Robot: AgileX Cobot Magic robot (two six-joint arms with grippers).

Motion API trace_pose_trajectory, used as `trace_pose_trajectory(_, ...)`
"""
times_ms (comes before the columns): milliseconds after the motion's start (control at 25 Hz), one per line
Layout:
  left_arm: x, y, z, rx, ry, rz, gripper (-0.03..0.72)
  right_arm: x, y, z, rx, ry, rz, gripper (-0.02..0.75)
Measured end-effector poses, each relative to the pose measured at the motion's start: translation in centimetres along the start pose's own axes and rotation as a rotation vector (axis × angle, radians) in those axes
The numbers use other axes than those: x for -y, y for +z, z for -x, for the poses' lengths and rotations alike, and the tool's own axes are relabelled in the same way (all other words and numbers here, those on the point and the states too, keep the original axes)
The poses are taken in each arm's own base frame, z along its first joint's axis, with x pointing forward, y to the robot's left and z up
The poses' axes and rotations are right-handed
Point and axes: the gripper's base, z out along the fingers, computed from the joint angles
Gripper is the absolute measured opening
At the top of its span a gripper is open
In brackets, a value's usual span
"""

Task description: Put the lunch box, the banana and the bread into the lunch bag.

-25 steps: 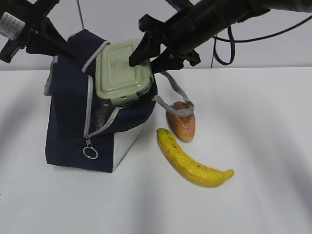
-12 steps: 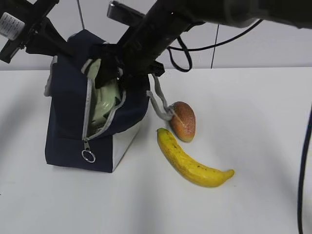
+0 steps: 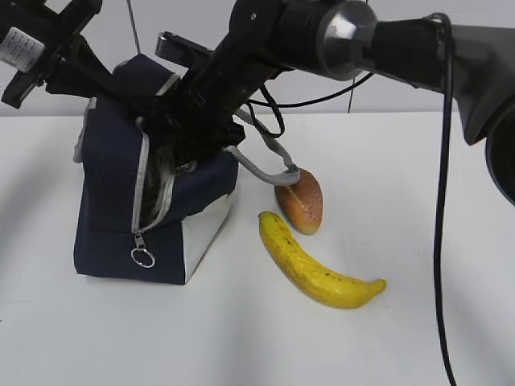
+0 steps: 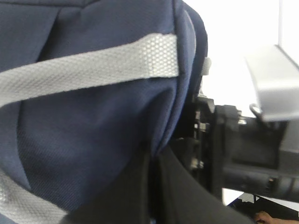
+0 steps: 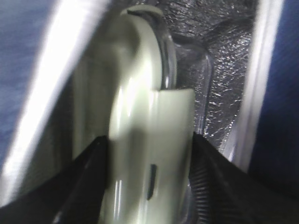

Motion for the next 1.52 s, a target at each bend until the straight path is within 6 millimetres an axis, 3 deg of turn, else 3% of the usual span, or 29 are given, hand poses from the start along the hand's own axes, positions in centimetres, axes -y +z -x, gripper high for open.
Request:
trace_pose_trajectory(360,0.0,0.1,0.0,0.0,0.002,0.0,-0.003,0.0,-1.2,0.4,-0.04,-0.088,-0.076,0.48)
trace_pose_trajectory(520,-0.1,0.1,0.0,0.0,0.003,0.0,-0.003,-0.8,-3.9,1.2,-0.097,-0.18,-0.155,0.48)
trace_pose_trajectory(720,-0.1,0.1,0.0,0.0,0.004,0.0,-0.003,-1.9,-7.8,3.1,-0.001,-0.273,-0.262,0.48)
trace_pose_trajectory(960,0.0,0.1,0.0,-0.004,0.007,0.0,-0.003,-3.0,-11.3,3.4,0.048,-0.302,-0.302,0.48)
trace_pose_trajectory(1240,0.0,0.1,0.0,-0.005,0.007,-0.001,-0.003,-3.3,-15.3,0.3,-0.019,-0.315,-0.371,0.48)
trace_pose_trajectory(1520,0.0,0.1,0.0,-0.006,0.007,-0.001,-0.003,-1.5,-16.4,-5.5,-0.221,-0.39,-0.422,0.48)
